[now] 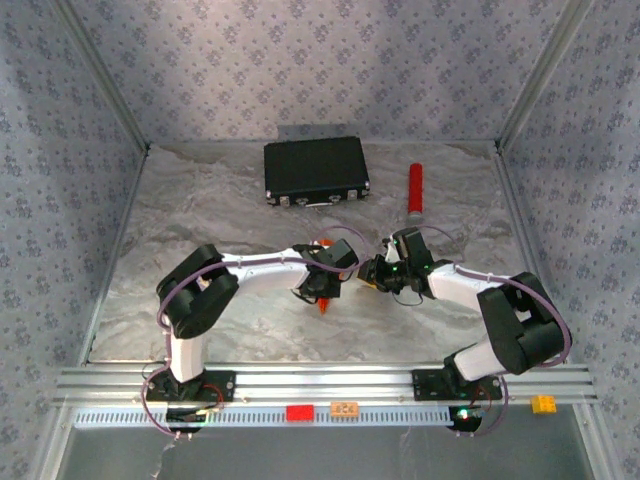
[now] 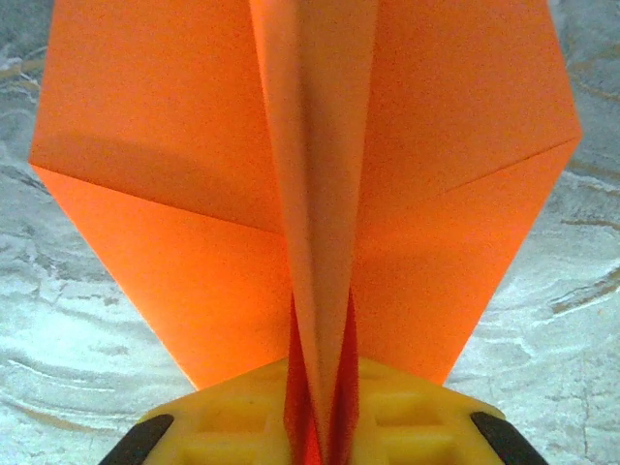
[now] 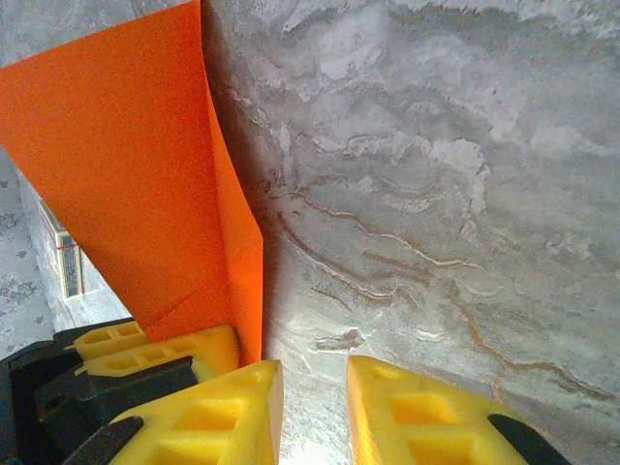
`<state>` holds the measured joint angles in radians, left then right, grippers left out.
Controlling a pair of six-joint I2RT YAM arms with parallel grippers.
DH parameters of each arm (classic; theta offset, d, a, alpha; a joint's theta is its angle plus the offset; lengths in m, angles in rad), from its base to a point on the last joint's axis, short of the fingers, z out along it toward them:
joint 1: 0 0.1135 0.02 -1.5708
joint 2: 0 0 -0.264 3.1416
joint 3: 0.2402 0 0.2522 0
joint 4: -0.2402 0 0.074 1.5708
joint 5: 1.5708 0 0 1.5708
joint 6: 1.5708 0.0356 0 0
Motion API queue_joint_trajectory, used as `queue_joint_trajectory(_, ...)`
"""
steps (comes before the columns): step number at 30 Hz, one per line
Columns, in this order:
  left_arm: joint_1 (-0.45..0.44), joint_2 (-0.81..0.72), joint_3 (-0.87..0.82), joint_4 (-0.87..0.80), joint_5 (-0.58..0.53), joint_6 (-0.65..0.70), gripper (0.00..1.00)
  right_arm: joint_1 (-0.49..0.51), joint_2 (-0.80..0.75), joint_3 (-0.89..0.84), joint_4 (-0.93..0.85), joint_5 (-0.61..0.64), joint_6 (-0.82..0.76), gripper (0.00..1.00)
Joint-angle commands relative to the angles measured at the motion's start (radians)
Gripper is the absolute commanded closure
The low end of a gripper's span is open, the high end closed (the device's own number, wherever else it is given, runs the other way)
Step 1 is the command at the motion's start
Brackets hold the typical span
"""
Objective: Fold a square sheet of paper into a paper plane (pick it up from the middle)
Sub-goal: Turn over a paper plane at the center of the table.
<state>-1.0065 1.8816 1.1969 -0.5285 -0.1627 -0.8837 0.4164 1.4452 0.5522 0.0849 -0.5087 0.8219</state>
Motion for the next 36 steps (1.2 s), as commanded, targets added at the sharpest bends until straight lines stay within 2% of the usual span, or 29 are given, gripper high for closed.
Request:
queue_joint_trajectory(1, -0.007, 0.036, 0.016, -0.042, -0.018, 0.001, 0.83, -0.006, -0.017, -0.009, -0.015, 0.009, -0.008, 0.74)
queue_joint_trajectory(8, -0.014, 0.064, 0.034, -0.059, -0.027, -0.025, 0.79, -0.009, -0.028, -0.008, -0.022, 0.009, -0.008, 0.73)
queue_joint_trajectory(16, -0.018, 0.074, 0.043, -0.073, -0.038, -0.050, 0.66, -0.023, -0.056, -0.015, -0.040, 0.012, -0.016, 0.73)
queue_joint_trajectory(36, -0.047, -0.011, 0.052, -0.096, -0.092, -0.132, 0.65, -0.048, -0.121, -0.026, -0.088, 0.022, -0.031, 0.72)
